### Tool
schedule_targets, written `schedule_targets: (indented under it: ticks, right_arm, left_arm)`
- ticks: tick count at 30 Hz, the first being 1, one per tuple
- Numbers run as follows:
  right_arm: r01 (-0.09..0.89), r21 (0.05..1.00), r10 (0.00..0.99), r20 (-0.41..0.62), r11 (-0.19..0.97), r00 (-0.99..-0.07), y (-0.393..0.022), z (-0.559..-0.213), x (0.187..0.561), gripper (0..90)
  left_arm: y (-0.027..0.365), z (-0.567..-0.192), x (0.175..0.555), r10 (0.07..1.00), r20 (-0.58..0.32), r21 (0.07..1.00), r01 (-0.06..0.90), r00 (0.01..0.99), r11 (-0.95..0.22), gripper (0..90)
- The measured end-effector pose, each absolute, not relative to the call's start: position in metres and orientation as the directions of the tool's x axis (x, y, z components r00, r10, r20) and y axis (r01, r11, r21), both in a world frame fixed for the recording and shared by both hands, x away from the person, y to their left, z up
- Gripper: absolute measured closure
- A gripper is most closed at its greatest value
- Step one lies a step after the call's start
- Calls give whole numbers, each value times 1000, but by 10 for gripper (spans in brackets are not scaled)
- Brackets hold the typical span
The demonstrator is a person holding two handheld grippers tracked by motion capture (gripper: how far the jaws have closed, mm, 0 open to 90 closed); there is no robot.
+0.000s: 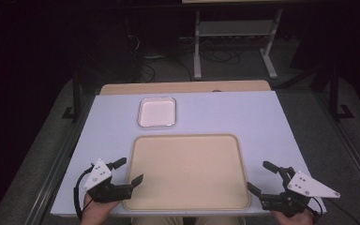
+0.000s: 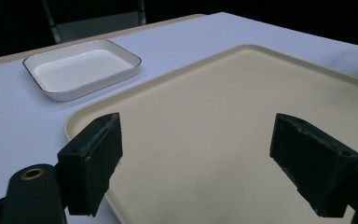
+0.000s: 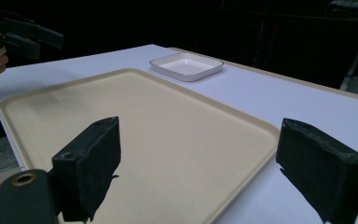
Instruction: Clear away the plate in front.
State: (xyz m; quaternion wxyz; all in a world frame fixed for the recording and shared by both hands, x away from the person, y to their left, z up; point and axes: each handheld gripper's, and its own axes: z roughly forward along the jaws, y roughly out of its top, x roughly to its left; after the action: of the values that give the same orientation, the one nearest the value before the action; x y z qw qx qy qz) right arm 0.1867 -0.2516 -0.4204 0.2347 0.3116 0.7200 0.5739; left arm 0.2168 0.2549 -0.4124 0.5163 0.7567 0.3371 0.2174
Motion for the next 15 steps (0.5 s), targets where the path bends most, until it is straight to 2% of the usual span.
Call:
schedule_targets:
  ticks: [15]
  right_arm:
    - [182,973,718,23,145,-696,-253,-421,187,130]
  left_arm:
    - [255,-414,222,731,-23,922,297,682,-248,166]
